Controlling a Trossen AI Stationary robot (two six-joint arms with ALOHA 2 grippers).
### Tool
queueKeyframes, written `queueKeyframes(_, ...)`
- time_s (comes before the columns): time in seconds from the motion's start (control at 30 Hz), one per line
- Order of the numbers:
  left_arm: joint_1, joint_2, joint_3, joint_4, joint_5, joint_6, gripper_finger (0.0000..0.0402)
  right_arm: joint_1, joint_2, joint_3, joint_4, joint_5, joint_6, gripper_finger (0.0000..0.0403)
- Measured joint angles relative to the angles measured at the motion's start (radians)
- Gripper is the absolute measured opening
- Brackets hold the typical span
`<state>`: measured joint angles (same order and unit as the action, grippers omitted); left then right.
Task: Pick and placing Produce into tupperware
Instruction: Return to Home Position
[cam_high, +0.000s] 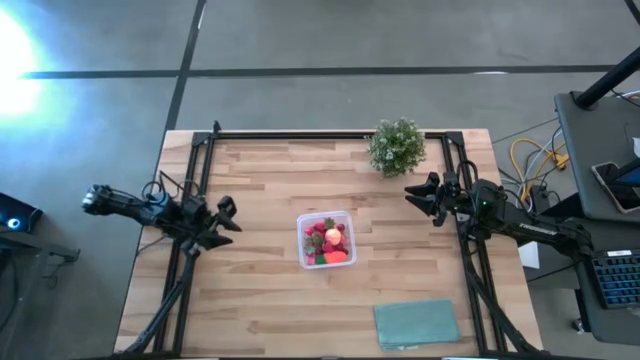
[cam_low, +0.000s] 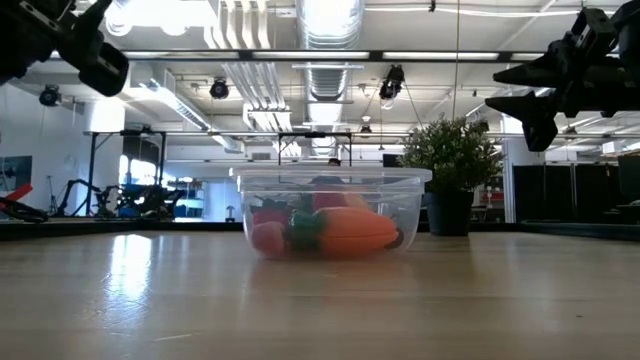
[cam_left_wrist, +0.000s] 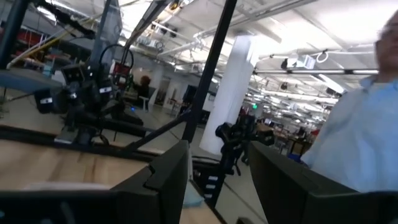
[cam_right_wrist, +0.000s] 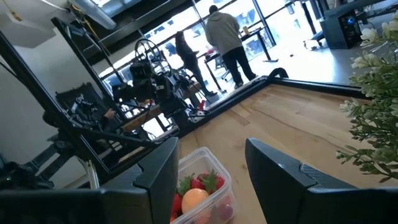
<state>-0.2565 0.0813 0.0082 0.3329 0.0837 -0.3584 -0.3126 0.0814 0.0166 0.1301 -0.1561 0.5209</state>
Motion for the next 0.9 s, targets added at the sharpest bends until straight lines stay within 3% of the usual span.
queueKeyframes(0.9, 0.0, 0.113, -0.002, -0.002, -0.003, 0.0, 0.0155, 0.0, 0.0, 0.0, 0.001, 0.0, 0.0, 0.0178)
